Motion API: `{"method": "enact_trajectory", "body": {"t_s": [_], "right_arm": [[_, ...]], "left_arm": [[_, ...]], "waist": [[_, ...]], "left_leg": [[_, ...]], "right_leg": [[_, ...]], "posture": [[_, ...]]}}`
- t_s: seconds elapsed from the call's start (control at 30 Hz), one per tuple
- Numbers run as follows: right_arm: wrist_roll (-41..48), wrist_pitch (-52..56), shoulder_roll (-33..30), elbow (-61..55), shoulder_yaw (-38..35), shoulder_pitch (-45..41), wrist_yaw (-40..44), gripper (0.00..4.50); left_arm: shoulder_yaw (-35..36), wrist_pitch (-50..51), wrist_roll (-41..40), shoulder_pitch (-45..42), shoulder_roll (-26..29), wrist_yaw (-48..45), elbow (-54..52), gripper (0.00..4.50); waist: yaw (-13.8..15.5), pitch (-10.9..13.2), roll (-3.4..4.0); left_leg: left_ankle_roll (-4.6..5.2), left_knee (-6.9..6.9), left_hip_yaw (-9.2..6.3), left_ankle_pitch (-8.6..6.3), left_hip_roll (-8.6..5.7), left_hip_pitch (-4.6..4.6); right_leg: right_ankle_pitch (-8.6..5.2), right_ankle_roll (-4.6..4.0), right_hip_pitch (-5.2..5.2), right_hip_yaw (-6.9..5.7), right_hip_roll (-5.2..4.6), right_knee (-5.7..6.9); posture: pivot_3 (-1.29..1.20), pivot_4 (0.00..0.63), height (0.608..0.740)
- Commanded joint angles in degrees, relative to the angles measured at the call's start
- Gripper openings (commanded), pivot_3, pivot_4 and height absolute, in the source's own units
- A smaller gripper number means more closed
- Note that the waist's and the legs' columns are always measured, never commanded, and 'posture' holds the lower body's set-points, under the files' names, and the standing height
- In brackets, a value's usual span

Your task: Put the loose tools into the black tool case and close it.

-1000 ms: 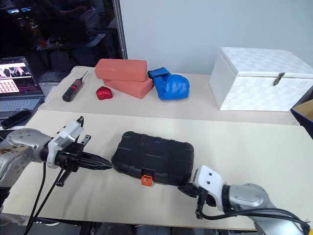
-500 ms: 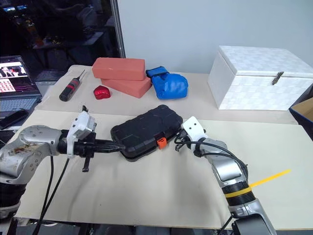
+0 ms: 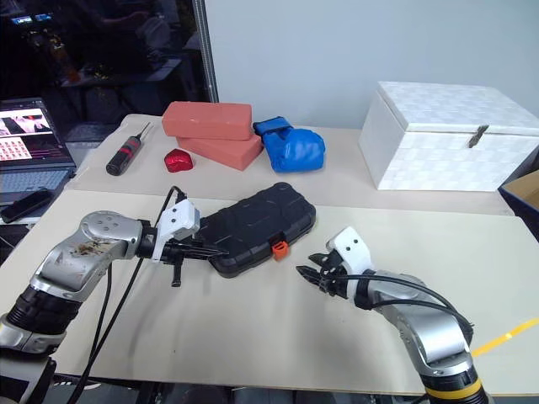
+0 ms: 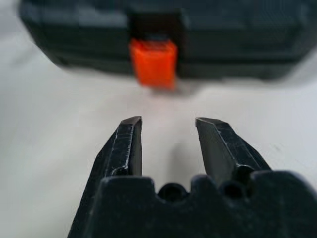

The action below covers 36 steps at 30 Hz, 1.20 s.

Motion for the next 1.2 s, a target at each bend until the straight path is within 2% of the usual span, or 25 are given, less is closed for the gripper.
{"method": "enact_trajectory", "body": {"t_s": [0.03, 0.3, 0.37, 0.73, 0.83, 0.93, 0.97, 1.2], "right_arm": [[-0.54, 0.66, 4.61, 0.14, 1.76, -3.57, -4.36, 2.12], [-3.73, -1.79, 11.49, 6.46, 4.81, -5.64, -9.82, 2.12], [-4.44, -2.31, 12.25, 7.47, 5.27, -5.76, -10.19, 2.12], [-5.77, -3.77, 15.03, 9.53, 5.85, -5.62, -11.53, 2.12], [-6.11, -3.55, 15.75, 11.16, 6.18, -5.65, -11.83, 1.49], [-6.83, -4.25, 16.27, 12.65, 6.29, -5.87, -12.22, 0.39], [-6.98, -4.80, 16.53, 12.98, 6.27, -5.90, -12.29, 0.16], [-7.76, -9.54, 18.95, 14.87, 5.15, -7.17, -13.35, 0.06]], "left_arm": [[-2.88, 1.04, 2.73, 0.96, -0.27, -0.74, 2.78, 0.00], [-1.57, 0.43, 2.48, 0.86, -0.22, -1.77, 3.55, 0.00], [-1.34, 0.36, 2.58, 0.88, -0.15, -1.94, 3.57, 0.00], [-0.34, 0.92, 2.58, 1.93, 0.00, -1.65, 2.66, 0.00], [-0.46, 0.70, 2.89, 1.85, -0.36, -1.42, 3.08, 0.00], [-0.66, 0.42, 3.16, 1.75, -0.67, -1.29, 3.58, 0.00], [-0.71, 0.37, 3.18, 1.73, -0.76, -1.23, 3.69, 0.00], [-1.20, 0.00, 3.38, 1.64, -1.74, -0.79, 4.50, 0.00]], "waist": [[-0.17, -0.03, 0.02], [-0.01, -0.11, 0.12], [-0.01, -0.11, 0.12], [-0.26, -0.12, 0.13], [-0.29, -0.12, 0.13], [-0.28, -0.11, 0.13], [-0.28, -0.11, 0.13], [-0.53, -0.11, 0.14]], "left_leg": [[-0.19, 0.00, 0.00, -0.12, 0.00, 0.06], [-0.15, -0.03, 0.02, -0.10, 0.00, 0.19], [0.19, -0.03, 0.03, 0.11, 0.01, 0.14], [-0.08, -0.04, 0.01, -0.05, 0.02, 0.13], [-0.19, -0.05, 0.01, -0.12, 0.02, 0.13], [-0.19, -0.06, 0.02, -0.12, 0.02, 0.12], [-0.19, -0.06, 0.02, -0.12, 0.02, 0.12], [-0.22, -0.08, 0.01, -0.14, 0.02, 0.12]], "right_leg": [[0.00, 0.00, 0.08, 0.00, -0.01, -0.03], [-0.07, 0.03, 0.25, -0.01, -0.02, -0.07], [-0.08, 0.04, 0.22, -0.01, -0.01, -0.09], [-0.07, 0.03, 0.17, -0.01, -0.01, -0.08], [-0.07, 0.03, 0.16, -0.01, -0.01, -0.08], [-0.07, 0.03, 0.15, -0.01, -0.01, -0.08], [-0.08, 0.03, 0.15, -0.01, -0.02, -0.09], [-0.07, 0.03, 0.11, -0.01, -0.03, -0.10]], "posture": [[0.00, 0.150, 0.736], [0.00, 0.150, 0.736], [0.00, 0.150, 0.736], [0.00, 0.150, 0.736], [0.00, 0.150, 0.736], [0.00, 0.150, 0.736], [0.00, 0.150, 0.736], [0.00, 0.150, 0.736]]}}
